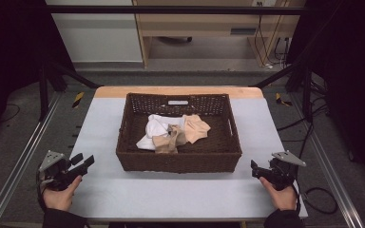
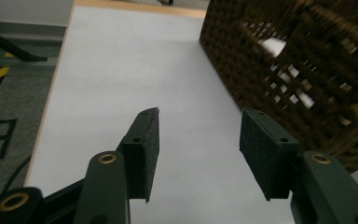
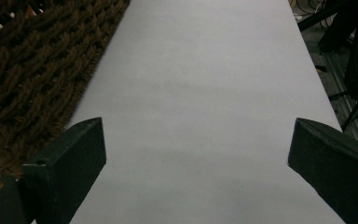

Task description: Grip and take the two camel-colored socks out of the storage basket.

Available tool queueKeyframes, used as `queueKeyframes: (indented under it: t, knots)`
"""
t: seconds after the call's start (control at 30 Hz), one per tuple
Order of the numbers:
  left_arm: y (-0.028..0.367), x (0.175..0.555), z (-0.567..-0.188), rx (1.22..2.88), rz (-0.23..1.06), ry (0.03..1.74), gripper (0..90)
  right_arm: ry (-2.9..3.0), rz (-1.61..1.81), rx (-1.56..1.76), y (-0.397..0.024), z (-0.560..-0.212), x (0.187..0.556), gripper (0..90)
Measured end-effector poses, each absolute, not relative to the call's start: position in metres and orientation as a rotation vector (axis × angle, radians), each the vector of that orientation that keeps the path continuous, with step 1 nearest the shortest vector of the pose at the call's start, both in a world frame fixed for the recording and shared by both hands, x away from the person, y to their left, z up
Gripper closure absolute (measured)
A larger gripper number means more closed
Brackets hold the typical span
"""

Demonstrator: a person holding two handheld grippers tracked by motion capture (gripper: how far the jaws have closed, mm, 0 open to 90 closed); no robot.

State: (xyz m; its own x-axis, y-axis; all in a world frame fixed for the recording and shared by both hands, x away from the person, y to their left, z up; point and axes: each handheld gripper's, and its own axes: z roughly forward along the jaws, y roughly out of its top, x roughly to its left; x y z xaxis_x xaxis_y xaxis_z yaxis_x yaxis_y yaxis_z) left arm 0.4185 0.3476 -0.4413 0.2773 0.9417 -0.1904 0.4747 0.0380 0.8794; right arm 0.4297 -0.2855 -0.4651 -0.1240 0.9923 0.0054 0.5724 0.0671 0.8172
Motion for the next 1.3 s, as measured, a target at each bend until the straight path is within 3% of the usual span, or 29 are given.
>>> queueKeyframes:
  t: [0.77, 1.3]
  knots:
    - [0.332, 0.416, -0.391, 1.535, 0.64, 1.215, 41.1, 1.709, 0.939, 1.547, -0.29, -0.46, 0.427, 4.0]
    - [0.273, 0.439, -0.35, 1.585, 0.664, 1.09, 42.9, 1.71, 0.965, 1.52, -0.284, -0.455, 0.426, 3.7]
